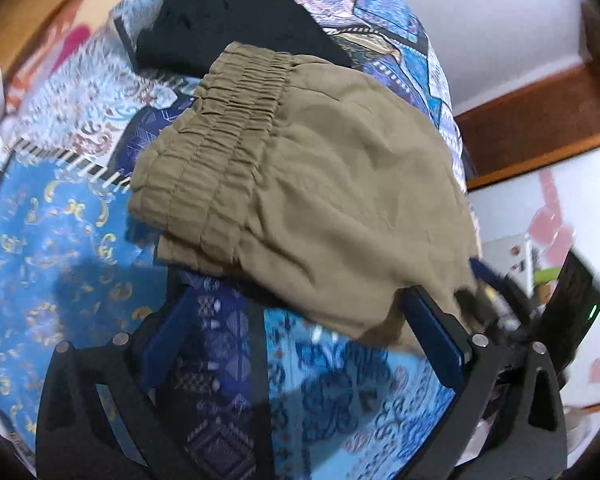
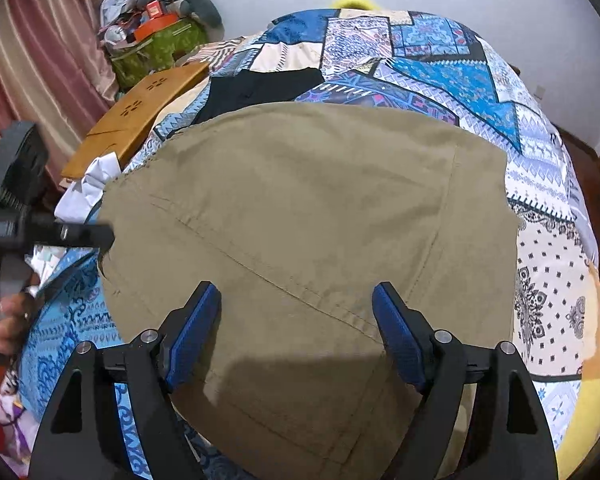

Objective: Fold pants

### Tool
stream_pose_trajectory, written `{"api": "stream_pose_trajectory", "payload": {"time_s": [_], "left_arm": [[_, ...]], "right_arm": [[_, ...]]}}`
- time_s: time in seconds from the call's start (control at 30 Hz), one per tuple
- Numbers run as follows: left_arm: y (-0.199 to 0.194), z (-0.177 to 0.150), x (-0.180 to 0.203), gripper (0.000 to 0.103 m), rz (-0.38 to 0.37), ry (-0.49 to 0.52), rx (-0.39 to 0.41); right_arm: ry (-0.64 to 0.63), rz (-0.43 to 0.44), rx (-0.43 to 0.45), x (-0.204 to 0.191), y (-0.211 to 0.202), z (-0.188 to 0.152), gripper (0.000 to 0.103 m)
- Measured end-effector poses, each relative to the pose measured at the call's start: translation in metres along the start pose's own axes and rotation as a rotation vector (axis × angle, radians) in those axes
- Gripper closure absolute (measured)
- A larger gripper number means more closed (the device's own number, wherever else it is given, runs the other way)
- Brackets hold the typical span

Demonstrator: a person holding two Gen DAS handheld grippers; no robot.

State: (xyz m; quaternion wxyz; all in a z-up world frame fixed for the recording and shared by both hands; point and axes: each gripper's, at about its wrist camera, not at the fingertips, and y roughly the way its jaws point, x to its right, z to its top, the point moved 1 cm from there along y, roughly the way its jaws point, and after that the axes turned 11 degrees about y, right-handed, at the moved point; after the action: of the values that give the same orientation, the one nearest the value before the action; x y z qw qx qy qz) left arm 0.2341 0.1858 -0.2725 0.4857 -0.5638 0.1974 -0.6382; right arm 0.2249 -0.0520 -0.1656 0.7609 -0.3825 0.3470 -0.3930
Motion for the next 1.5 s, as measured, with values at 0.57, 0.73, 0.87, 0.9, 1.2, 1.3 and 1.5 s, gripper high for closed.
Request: {"api": "stream_pose_trajectory", "payload": {"time_s": [0.57,0.73,0.87,0.9,1.2,1.3,1.5], "left_arm": [[-0.029,0.019,0.018,0.066,0.252,0.051,0.227],[-0.056,-0.005,0.053,0.067,0.456,0.237,0.3],[-0.081,-0.02,0.081,0.068,0.598,0.345,0.392],[-0.085,-0.021,0.086,0.069,0.619,0.356,0.414],[-0.109,-0.033,0.151,0.072,0.771,0.53,0.568],[-0.107,-0.033,0.171,0.074,0.71,0.572,0.57],[-0.101,-0.029,0.204,0.077,0.476,0.612,0.527]], "right_arm": [[0.02,0.042,-0.004,0.005,-0.004,-0.004,0.026],[-0.015,0.039,0.01,0.0,-0.011,-0.011,0.026],[-0.018,0.022,0.021,-0.001,-0.019,-0.018,0.026],[-0.016,0.027,0.027,0.0,-0.022,-0.02,0.026],[0.022,-0.024,0.048,0.017,-0.044,-0.039,0.026],[0.037,-0.021,0.054,0.021,-0.048,-0.044,0.026],[0.095,0.0,0.075,0.033,-0.055,-0.049,0.026]]}}
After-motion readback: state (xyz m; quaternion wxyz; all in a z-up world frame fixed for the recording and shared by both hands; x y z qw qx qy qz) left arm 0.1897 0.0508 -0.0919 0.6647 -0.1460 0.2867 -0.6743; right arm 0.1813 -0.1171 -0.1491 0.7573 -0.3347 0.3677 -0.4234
